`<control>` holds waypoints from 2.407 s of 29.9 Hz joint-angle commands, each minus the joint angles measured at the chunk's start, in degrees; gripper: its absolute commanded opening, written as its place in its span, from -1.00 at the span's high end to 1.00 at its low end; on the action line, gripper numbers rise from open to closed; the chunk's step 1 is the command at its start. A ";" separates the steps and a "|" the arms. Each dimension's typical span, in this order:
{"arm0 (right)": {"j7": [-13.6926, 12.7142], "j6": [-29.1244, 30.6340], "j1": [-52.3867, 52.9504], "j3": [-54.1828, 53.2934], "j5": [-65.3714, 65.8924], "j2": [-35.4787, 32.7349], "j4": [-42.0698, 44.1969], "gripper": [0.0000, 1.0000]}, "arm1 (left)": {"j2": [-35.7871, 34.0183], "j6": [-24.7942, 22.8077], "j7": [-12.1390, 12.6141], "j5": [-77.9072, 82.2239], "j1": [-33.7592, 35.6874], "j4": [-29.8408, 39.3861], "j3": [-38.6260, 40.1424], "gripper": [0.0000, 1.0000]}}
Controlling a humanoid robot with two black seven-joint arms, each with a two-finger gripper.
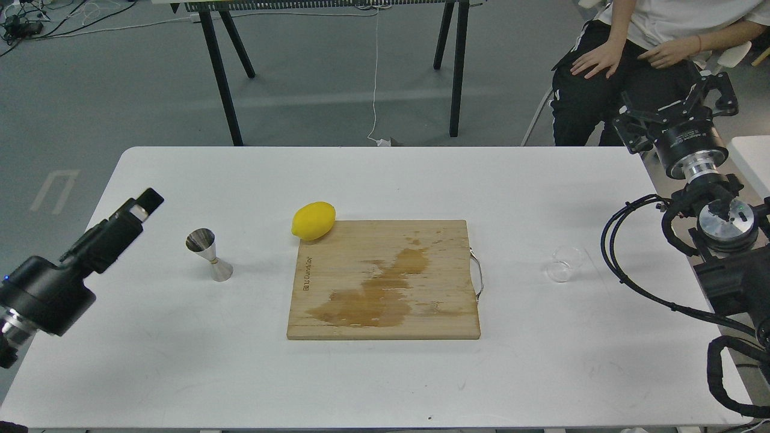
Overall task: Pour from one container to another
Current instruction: 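Reach the left gripper toward the metal jigger and grasp it, then carry the jigger with the left gripper onto the cutting board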
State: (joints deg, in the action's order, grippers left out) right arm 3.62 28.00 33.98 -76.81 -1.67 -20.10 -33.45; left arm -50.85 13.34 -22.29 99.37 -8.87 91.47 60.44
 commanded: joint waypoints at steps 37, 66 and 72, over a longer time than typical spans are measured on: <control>-0.01 0.00 -1.11 0.17 0.09 -1.17 -0.38 -1.00 | 31.07 5.73 10.16 25.63 24.34 -51.03 -13.68 -0.52; -0.01 0.00 -1.11 0.17 0.09 -1.25 -0.38 -1.00 | 34.06 9.68 10.34 25.63 26.89 -53.06 -13.77 0.75; -0.01 0.00 -1.11 0.17 0.09 -1.69 -0.38 -1.00 | 31.61 12.94 10.34 25.63 29.34 -47.72 -13.68 0.77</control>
State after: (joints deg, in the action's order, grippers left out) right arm 3.60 28.00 32.87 -76.64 -1.58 -21.57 -33.83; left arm -17.74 25.30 -11.97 125.00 18.68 40.70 46.73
